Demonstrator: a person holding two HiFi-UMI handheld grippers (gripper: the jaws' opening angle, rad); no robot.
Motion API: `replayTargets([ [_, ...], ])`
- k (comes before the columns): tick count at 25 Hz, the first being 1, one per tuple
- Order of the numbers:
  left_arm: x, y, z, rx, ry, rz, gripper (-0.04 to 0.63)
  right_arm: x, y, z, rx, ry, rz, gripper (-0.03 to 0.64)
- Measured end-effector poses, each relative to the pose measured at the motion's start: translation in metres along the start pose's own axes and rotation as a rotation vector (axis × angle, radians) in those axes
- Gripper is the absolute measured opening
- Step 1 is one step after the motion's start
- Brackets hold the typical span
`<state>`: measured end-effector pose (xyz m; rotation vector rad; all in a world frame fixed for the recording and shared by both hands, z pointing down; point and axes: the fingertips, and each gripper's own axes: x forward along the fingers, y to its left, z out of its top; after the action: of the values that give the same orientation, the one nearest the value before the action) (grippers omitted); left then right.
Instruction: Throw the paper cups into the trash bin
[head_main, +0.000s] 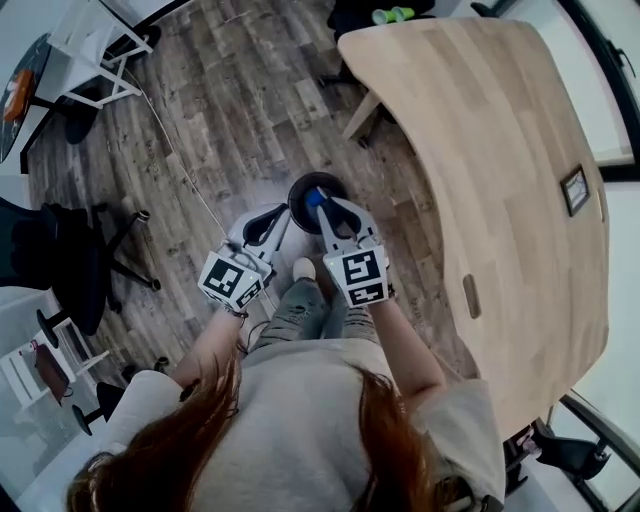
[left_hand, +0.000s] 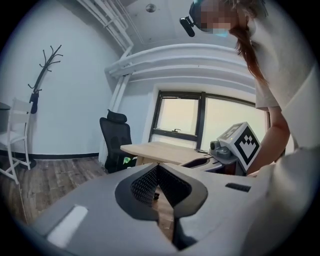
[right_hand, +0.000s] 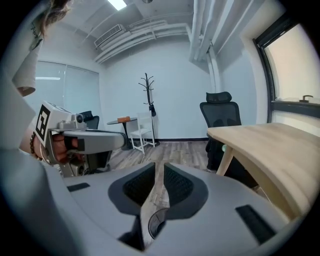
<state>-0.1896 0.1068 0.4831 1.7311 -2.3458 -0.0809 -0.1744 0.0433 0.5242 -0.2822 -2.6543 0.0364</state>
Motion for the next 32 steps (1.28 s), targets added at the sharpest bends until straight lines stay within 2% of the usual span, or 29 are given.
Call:
replayTargets([
  [8, -0.01, -0.022, 0.056, 0.047, -0.056, -0.049, 0.003, -0.041, 0.011, 0.063, -0.029, -0.11, 0.026, 0.049],
  [13, -0.015, -0.032, 0.082, 0.111, -0.069, -0.083, 0.003, -0.056, 0.016, 0.09, -0.034, -0.157, 0.03, 0.046],
  [18, -0.013, -0.038, 0.103, 0.17, -0.083, -0.096, 0.003, -0.073, 0.009, 0.117, -0.063, -0.206, 0.023, 0.044],
  [24, -0.025, -0.037, 0.123, 0.195, -0.116, -0.106, 0.003, -0.087, 0.015, 0.15, -0.13, -0.278, 0.003, 0.044],
  [32, -0.033, -0.036, 0.14, 0.218, -0.145, -0.107, 0.003, -0.101, 0.021, 0.169, -0.147, -0.323, -0.01, 0.043],
])
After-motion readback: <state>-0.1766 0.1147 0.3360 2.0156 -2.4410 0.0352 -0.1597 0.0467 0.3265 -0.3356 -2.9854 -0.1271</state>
